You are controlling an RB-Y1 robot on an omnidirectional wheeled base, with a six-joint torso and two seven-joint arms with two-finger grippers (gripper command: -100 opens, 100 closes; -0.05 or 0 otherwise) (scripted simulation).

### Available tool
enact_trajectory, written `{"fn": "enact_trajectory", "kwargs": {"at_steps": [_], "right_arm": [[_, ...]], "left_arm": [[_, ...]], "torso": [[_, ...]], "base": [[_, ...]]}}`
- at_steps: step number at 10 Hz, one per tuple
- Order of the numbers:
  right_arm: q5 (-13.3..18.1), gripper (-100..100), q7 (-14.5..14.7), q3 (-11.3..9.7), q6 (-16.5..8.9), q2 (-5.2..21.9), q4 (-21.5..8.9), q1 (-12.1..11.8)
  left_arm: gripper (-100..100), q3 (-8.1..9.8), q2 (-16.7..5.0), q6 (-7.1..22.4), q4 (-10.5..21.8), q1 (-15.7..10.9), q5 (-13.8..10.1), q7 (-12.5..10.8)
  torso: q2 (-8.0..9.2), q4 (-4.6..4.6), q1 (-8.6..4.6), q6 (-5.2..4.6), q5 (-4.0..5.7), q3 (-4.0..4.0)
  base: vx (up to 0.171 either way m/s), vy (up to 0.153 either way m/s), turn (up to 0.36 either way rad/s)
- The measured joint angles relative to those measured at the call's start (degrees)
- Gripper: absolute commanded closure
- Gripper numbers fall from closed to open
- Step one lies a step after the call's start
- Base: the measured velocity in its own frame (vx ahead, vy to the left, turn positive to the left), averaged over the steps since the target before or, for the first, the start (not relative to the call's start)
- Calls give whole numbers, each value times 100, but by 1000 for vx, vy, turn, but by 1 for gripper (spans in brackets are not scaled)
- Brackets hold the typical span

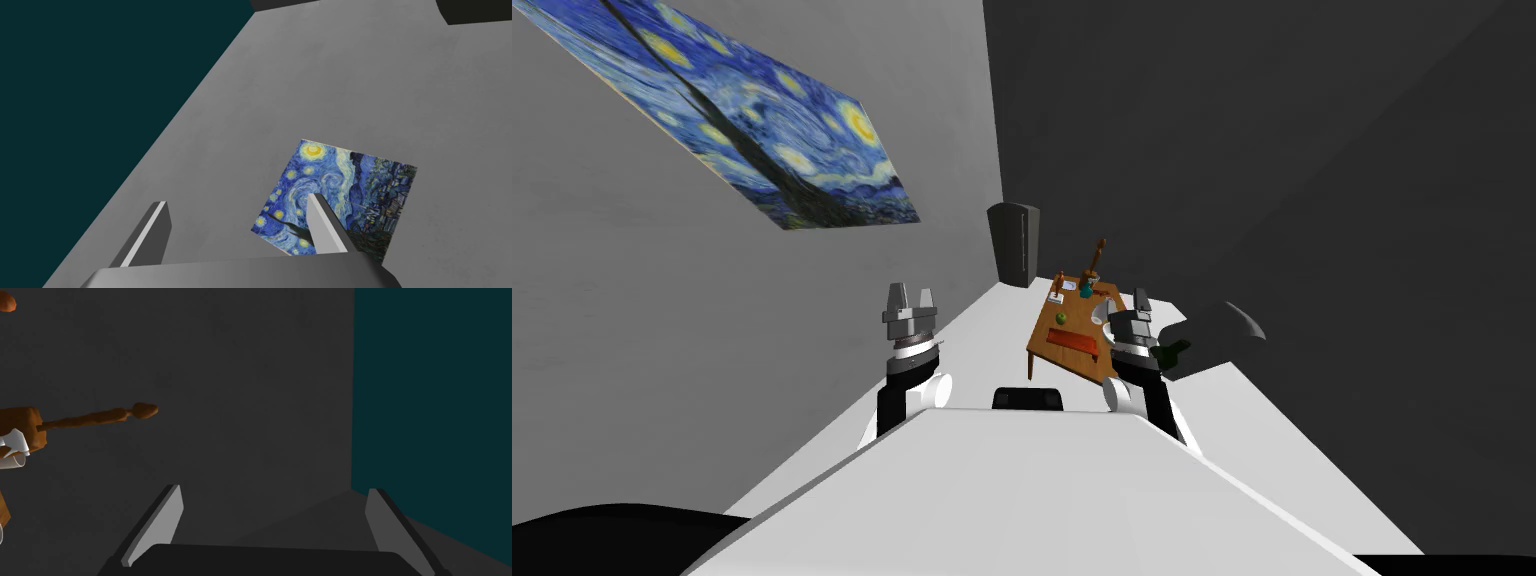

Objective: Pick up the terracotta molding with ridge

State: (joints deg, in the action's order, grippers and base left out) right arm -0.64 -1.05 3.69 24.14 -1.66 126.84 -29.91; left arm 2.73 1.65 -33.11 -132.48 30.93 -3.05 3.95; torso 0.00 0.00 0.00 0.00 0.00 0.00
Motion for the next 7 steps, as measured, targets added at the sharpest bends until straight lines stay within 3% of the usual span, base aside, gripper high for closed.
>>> {"fn": "enact_trajectory", "kwargs": {"at_steps": [3, 7], "right_arm": [[307, -100, 50, -73, -225, 403, -48, 41], [950, -100, 134, -190, -739, 853, -215, 123]], "left_arm": [[0, -1, 1, 0, 0, -1, 0, 0], [0, 0, 0, 0, 0, 0, 0, 0]], "torso": [[9, 2, 20, 2, -4, -5], [15, 4, 22, -1, -5, -9]], "base": [[-29, 58, 129], [-43, 66, 135]]}}
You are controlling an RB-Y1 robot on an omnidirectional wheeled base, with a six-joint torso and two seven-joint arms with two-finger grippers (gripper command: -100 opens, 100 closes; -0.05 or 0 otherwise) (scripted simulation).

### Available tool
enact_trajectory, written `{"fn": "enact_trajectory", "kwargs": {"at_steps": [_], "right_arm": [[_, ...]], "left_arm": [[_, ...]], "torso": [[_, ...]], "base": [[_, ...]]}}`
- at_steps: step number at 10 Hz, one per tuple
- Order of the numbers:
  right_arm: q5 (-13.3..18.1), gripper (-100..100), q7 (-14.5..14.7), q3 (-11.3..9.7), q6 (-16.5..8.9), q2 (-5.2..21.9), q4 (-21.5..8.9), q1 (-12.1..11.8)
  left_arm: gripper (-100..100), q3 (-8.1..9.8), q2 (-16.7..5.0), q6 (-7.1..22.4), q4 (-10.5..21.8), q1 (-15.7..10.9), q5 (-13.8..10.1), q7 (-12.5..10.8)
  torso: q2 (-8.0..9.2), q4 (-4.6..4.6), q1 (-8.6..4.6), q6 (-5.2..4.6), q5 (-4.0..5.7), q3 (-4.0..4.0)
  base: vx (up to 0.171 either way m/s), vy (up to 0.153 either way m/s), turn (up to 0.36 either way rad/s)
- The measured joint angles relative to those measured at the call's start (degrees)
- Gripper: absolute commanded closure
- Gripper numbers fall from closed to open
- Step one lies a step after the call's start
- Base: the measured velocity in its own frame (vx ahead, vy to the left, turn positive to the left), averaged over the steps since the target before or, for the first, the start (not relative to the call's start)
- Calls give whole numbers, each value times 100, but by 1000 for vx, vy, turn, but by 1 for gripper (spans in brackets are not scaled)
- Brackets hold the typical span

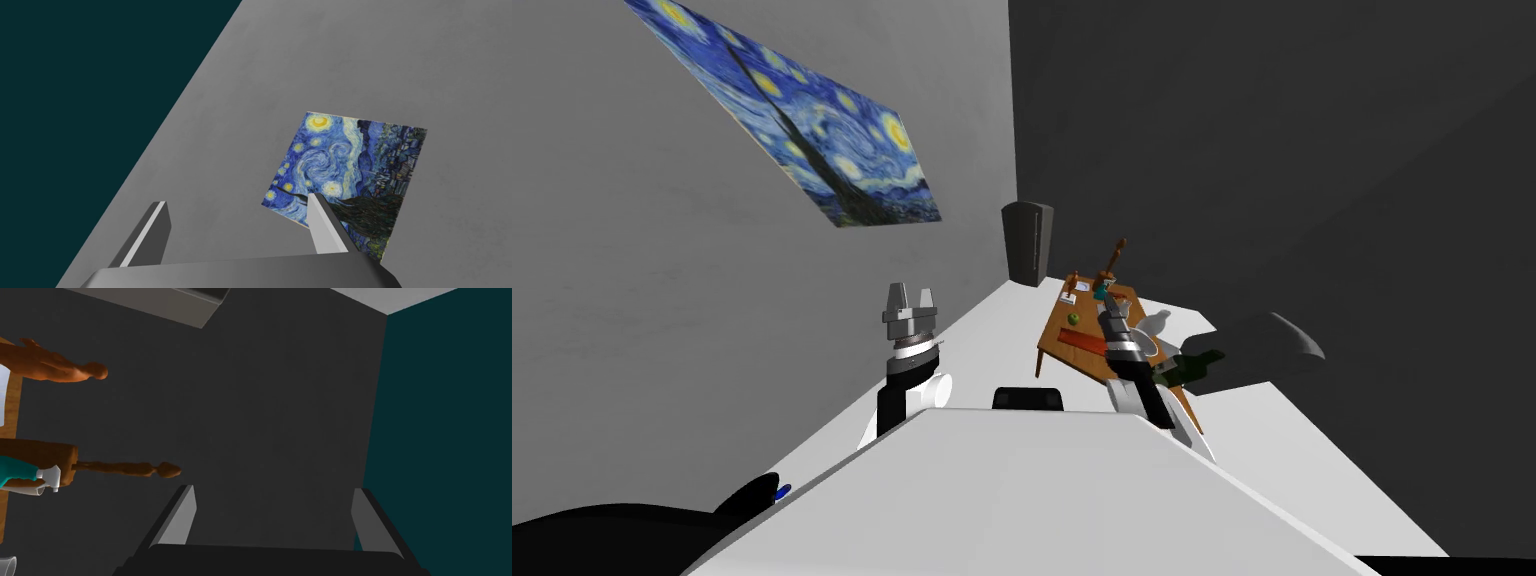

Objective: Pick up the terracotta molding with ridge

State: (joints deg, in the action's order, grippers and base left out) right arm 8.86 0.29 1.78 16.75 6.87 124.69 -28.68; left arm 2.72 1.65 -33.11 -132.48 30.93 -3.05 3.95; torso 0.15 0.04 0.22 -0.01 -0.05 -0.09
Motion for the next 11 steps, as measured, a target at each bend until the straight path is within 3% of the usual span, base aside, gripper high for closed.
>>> {"fn": "enact_trajectory", "kwargs": {"at_steps": [6, 9, 11], "right_arm": [[899, -100, 154, -189, -719, 222, -293, 163], [1381, -100, 235, -322, -1232, 347, -364, 206], [1751, -100, 340, -419, -1466, 312, -596, 310]], "left_arm": [[0, 0, 0, 0, 0, 0, 0, 0], [0, 0, 0, 0, 0, 0, 0, 0], [0, 0, 0, 0, 0, -1, 0, 0]], "torso": [[-6, -1, -8, 0, 1, 4], [2, 0, -1, 1, 0, -1], [-3, -1, -1, 3, 1, 2]], "base": [[-26, 52, 134], [-33, 55, 105], [-21, 54, 155]]}}
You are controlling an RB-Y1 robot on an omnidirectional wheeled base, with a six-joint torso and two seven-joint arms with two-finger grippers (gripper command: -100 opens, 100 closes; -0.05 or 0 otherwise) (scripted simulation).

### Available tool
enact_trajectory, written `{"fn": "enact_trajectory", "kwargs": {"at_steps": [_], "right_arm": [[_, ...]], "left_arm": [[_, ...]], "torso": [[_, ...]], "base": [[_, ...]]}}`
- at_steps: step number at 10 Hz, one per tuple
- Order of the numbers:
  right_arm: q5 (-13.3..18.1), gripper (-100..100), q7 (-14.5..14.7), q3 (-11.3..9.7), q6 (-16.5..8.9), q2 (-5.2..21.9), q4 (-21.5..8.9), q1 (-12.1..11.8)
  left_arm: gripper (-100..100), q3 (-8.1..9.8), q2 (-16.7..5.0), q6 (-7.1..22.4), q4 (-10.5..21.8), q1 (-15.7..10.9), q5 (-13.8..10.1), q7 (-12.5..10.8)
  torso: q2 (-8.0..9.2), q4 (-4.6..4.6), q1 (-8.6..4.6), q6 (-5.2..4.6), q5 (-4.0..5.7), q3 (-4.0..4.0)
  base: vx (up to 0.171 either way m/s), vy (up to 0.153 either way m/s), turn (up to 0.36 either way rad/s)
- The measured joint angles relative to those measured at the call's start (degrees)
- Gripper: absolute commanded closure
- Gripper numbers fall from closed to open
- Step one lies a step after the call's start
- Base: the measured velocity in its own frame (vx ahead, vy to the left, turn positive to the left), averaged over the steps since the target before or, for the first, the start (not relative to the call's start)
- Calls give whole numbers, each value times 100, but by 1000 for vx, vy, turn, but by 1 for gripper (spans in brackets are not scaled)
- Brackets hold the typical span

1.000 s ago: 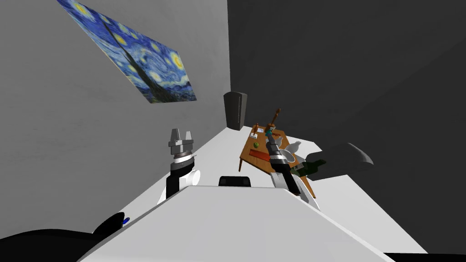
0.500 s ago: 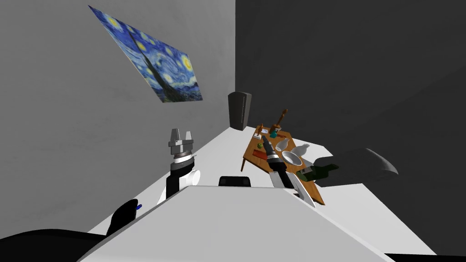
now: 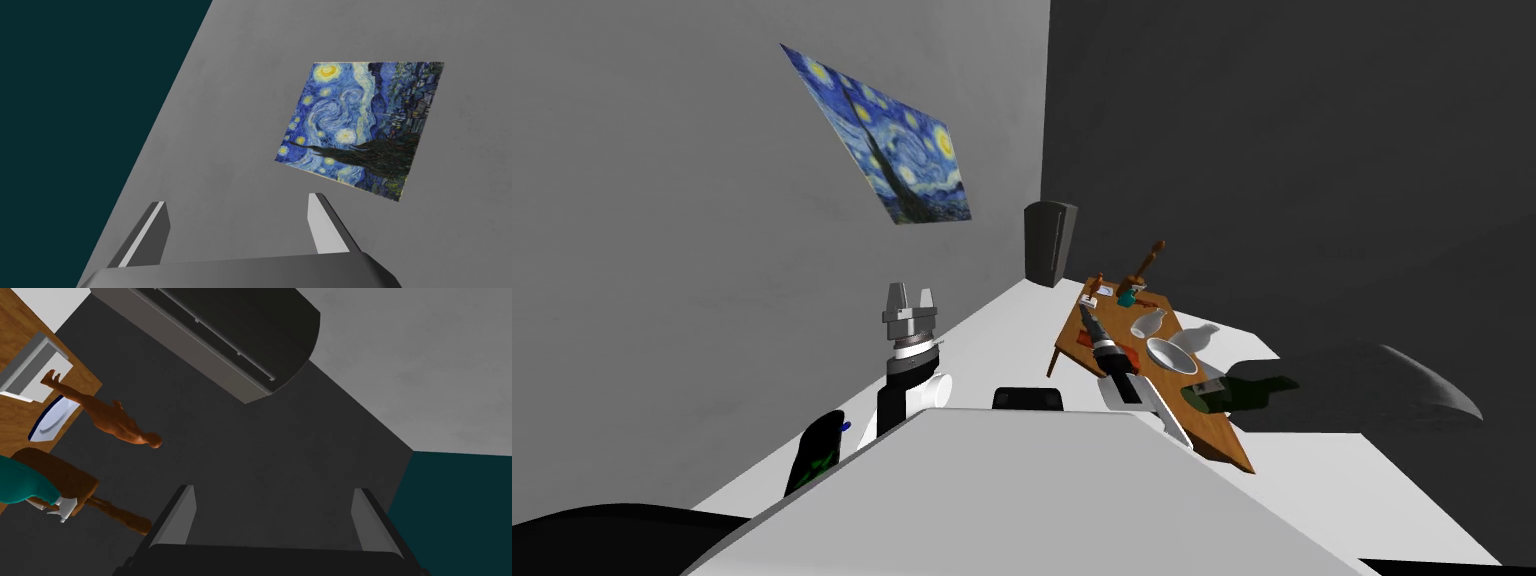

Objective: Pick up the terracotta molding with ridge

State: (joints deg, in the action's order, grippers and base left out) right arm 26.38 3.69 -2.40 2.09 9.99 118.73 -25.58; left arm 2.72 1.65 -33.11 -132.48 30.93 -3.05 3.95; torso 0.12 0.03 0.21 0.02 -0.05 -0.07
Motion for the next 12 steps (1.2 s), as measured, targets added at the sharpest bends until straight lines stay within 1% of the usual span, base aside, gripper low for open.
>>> {"fn": "enact_trajectory", "kwargs": {"at_steps": [1, 2, 3, 5, 6, 7, 8, 10, 11, 12], "right_arm": [[166, -100, 18, 1, -113, 38, -95, 49], [346, -100, 60, -26, -206, 35, -227, 49], [516, -100, 86, -57, -331, 62, -252, 53], [866, -100, 162, -157, -668, 93, -411, 160], [983, -100, 175, -161, -736, 92, -435, 160], [1168, -100, 219, -194, -848, 75, -566, 192], [1322, -100, 241, -213, -973, 110, -634, 226], [1648, -100, 313, -310, -1301, 170, -782, 278], [1758, -100, 327, -310, -1364, 148, -838, 305], [1949, -100, 373, -346, -1475, 120, -960, 312]], "left_arm": [[0, 1, 0, 0, 0, 1, 0, 0], [0, 0, 0, 0, 0, 0, 0, 0], [0, 1, 0, 0, 0, 1, 0, 0], [0, 1, 0, 0, 0, 1, 0, 0], [0, 1, 0, 0, 0, 1, 0, 0], [0, 0, 0, 0, 0, 0, 0, 0], [0, 1, 0, 0, 0, 1, 0, 0], [0, 1, 0, 0, 0, 1, 0, 0], [0, 1, 0, 0, 0, 1, 0, 0], [0, 1, 0, 0, 0, 0, 0, 0]], "torso": [[-2, -1, -6, -5, 0, 1], [0, -1, 0, -2, 0, 0], [2, 0, -6, -5, 0, -1], [2, 1, -9, -6, 1, -1], [-2, 0, -17, -7, 3, 1], [0, 0, -10, -2, 2, 0], [0, 0, -12, -5, 1, 0], [5, 1, -9, -6, 1, -3], [0, 0, -17, -7, 2, 0], [1, 0, -11, -3, 2, -1]], "base": [[-23, 66, 173], [-27, 47, 103], [-37, 52, 223], [-15, 28, 28], [-19, 43, 180], [-20, 39, 121], [-35, 50, 192], [-19, 31, 46], [-19, 39, 185], [-22, 35, 117]]}}
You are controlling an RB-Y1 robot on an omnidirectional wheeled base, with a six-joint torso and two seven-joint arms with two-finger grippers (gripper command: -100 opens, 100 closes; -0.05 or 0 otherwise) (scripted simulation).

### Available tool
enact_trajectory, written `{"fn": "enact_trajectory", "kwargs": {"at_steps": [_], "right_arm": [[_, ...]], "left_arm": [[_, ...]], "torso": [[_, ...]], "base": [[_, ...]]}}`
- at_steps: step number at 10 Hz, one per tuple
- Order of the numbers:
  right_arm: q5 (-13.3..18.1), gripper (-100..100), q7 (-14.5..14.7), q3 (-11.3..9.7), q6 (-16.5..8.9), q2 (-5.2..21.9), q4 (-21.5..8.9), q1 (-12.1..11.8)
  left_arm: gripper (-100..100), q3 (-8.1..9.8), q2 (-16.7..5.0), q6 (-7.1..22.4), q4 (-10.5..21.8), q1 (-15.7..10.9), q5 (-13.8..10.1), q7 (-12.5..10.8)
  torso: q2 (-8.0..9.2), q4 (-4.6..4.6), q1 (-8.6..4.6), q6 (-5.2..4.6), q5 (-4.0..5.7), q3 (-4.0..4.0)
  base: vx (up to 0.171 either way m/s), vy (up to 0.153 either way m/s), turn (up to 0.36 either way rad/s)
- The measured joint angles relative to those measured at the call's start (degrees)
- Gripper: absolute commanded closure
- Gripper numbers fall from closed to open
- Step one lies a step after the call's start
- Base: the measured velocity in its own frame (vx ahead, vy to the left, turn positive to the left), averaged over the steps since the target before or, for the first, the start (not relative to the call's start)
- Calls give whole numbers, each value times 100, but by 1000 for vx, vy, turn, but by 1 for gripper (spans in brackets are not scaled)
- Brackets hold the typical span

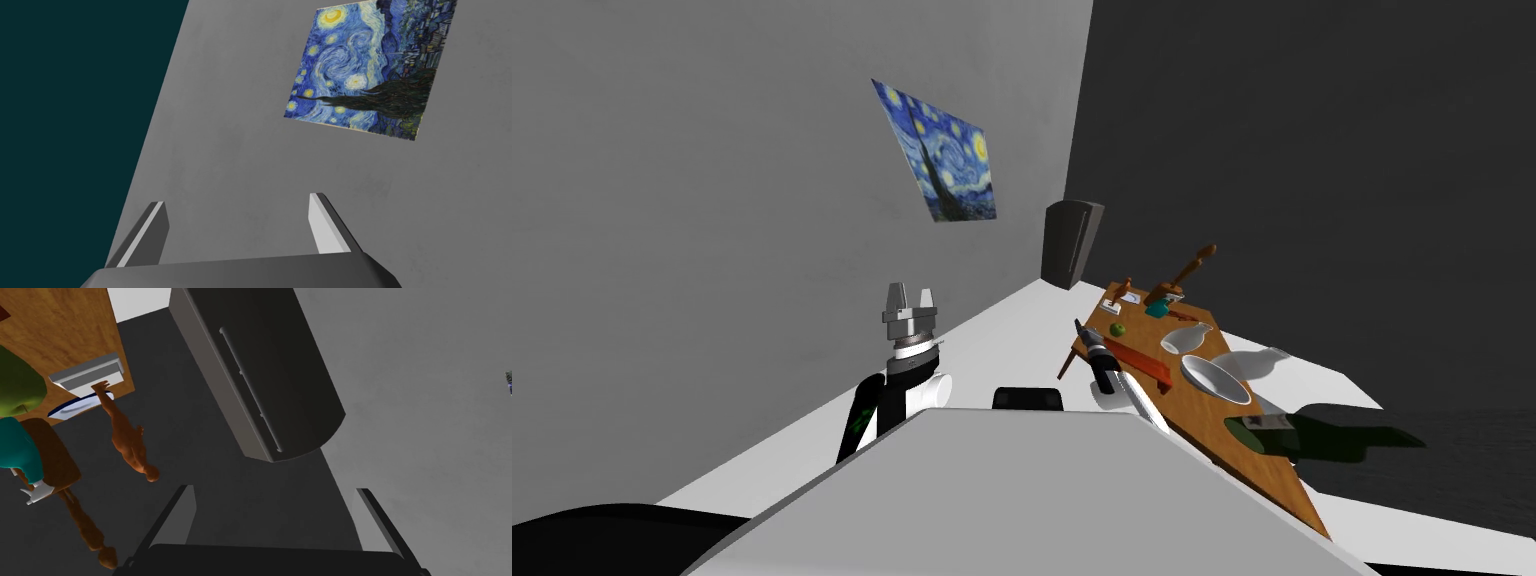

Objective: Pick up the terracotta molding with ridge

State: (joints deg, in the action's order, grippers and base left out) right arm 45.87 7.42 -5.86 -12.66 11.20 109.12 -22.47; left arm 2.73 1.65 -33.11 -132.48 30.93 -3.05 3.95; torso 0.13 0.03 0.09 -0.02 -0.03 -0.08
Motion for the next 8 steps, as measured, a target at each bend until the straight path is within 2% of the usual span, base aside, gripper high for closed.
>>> {"fn": "enact_trajectory", "kwargs": {"at_steps": [2, 5, 8], "right_arm": [[364, -100, 75, -49, -236, -12, -326, 153], [857, -100, 192, -160, -697, 81, -609, 222], [1424, -100, 315, -265, -1129, 98, -1064, 371]], "left_arm": [[0, 0, 0, 0, 0, 0, 0, 0], [0, 1, 0, 0, 0, 1, 0, 0], [0, 0, 0, 0, 0, 0, 0, 0]], "torso": [[1, 0, 1, 0, 0, -1], [6, 2, -3, -4, -1, -4], [6, 1, -6, -2, 1, -3]], "base": [[-25, 39, 142], [-35, 39, 146], [-28, 24, 113]]}}
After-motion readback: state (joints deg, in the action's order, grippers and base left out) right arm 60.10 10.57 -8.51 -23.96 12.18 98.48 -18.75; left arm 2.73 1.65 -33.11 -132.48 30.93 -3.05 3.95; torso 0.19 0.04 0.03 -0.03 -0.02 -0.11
